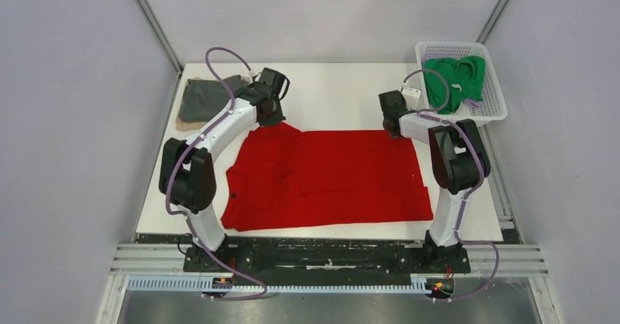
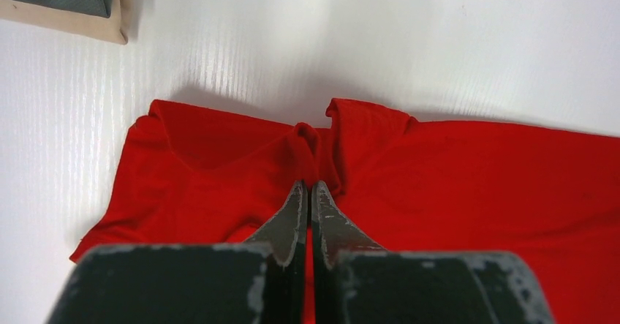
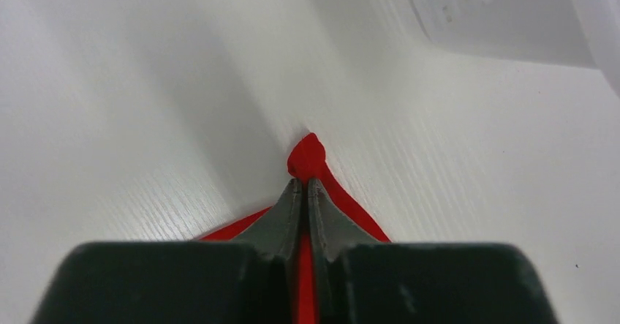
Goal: Fold and stack the t-shirts
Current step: Grab the side of the flattened tshirt furthest away from the robot with both arms, then fold the other side of the tshirt into a rectangle
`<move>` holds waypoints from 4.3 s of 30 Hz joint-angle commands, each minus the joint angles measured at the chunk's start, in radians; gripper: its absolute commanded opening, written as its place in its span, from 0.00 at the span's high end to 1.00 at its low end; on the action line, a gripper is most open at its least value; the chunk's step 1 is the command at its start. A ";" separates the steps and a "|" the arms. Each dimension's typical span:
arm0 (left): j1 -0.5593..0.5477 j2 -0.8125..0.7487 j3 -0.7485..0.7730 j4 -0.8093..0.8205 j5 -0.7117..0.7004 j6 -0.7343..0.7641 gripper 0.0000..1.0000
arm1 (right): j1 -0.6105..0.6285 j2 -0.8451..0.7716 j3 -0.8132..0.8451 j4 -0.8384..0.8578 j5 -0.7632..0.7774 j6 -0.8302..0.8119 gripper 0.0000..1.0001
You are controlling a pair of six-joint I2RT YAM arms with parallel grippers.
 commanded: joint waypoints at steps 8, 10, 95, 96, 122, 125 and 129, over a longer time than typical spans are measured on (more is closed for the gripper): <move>-0.014 -0.142 -0.067 0.021 -0.025 -0.028 0.98 | -0.003 -0.171 -0.147 0.095 0.002 -0.062 1.00; -0.021 -0.170 -0.093 0.021 -0.024 -0.030 0.98 | -0.003 -0.213 -0.188 0.136 -0.023 -0.101 1.00; -0.263 -0.358 -0.731 0.321 0.596 -0.138 0.00 | 0.061 -0.783 -0.724 0.139 -0.560 -0.196 0.02; -0.273 -0.365 -0.734 0.312 0.594 -0.137 0.00 | 0.061 -0.780 -0.727 0.120 -0.515 -0.186 0.02; -0.287 -0.399 -0.624 0.254 0.324 -0.222 0.00 | 0.058 -1.014 -0.760 0.191 -0.409 -0.276 0.02; -0.286 -0.342 -0.620 0.300 0.351 -0.219 0.00 | 0.059 -0.999 -0.753 0.193 -0.447 -0.276 0.02; -0.298 -0.304 -0.644 0.345 0.426 -0.204 0.00 | 0.059 -0.977 -0.749 0.236 -0.468 -0.276 0.02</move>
